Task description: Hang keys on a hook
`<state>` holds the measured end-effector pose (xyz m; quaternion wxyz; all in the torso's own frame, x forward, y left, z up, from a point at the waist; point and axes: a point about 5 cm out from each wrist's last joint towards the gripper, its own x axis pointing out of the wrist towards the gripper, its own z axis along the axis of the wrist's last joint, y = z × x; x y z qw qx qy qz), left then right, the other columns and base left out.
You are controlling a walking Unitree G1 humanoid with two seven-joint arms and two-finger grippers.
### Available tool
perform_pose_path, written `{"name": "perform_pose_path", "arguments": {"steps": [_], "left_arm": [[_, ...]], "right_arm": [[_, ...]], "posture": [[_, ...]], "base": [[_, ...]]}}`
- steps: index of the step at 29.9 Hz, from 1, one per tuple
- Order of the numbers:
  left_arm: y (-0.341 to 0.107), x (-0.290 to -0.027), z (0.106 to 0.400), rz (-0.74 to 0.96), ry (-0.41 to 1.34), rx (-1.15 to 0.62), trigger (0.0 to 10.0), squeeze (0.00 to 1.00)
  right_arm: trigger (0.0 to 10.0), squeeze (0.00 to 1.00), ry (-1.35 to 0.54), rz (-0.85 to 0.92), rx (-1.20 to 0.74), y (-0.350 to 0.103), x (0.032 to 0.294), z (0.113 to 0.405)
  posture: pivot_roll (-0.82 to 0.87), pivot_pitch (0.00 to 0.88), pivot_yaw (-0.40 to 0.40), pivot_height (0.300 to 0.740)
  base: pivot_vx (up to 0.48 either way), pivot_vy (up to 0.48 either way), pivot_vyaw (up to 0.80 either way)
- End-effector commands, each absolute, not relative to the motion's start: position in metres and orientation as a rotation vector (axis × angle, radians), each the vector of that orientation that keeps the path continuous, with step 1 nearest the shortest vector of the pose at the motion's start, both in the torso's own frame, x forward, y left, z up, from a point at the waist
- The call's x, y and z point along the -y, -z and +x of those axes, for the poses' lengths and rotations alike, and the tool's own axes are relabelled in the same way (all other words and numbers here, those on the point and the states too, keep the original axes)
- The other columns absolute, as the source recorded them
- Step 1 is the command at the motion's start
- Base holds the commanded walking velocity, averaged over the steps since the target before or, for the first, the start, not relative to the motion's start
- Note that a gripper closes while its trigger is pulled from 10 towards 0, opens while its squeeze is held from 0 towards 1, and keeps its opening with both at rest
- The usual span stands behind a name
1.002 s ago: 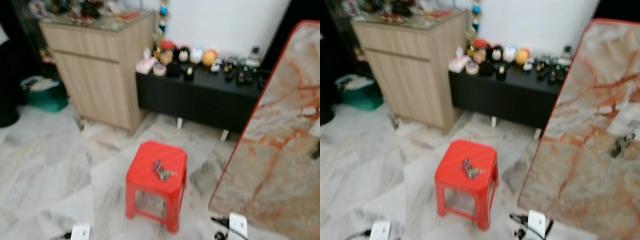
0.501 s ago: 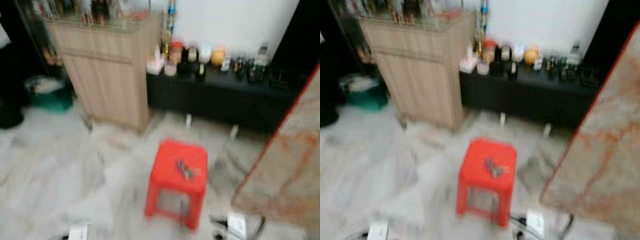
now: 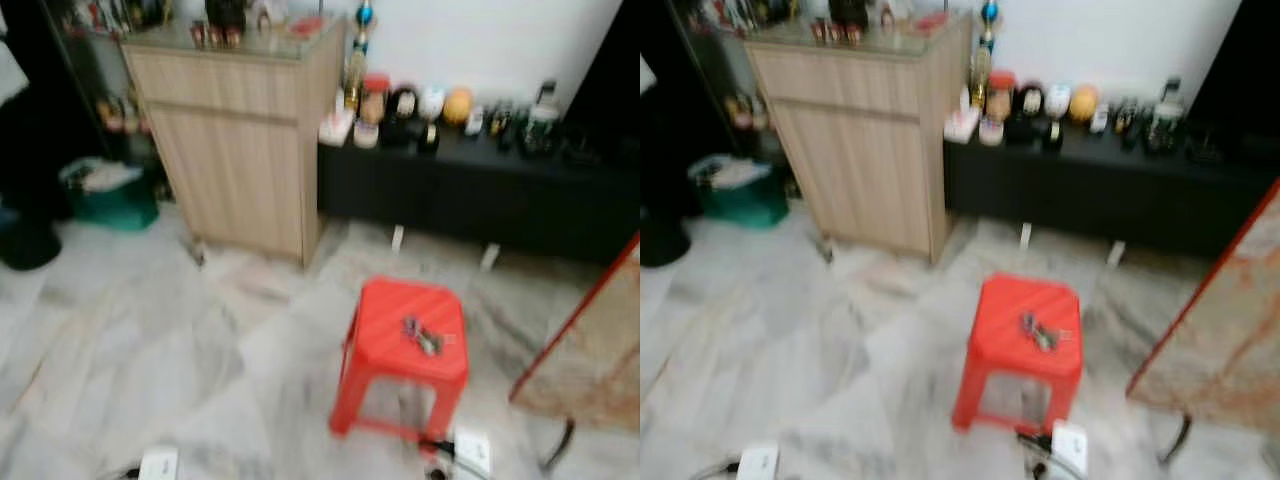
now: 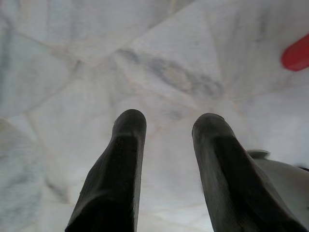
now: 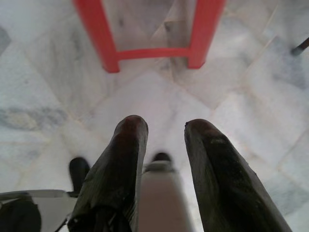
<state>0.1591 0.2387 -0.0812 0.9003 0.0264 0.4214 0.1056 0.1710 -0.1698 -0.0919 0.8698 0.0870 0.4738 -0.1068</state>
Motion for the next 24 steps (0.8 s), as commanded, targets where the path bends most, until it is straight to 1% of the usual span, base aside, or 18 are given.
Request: {"name": "perform_pose_path", "arguments": {"steps": [1, 24], "left_arm": [[0.083, -0.2332, 0.1584, 0.046, -0.211, -0.877, 10.0, 0.0], [0.083, -0.2326, 0.1587, 0.024, -0.205, -0.875, 10.0, 0.0]], "right_arm": [[10.0, 0.0, 0.245, 0.162, -0.988, 0.0919, 0.1794, 0.1688], [10.0, 0.0, 0.24, 0.17, -0.978, 0.0909, 0.1781, 0.1712]], "posture": [[0.0, 0.014, 0.009, 0.74], [0.0, 0.015, 0.007, 0.74]], "base": [[0.0, 0.0, 0.0], [0.0, 0.0, 0.0]]}}
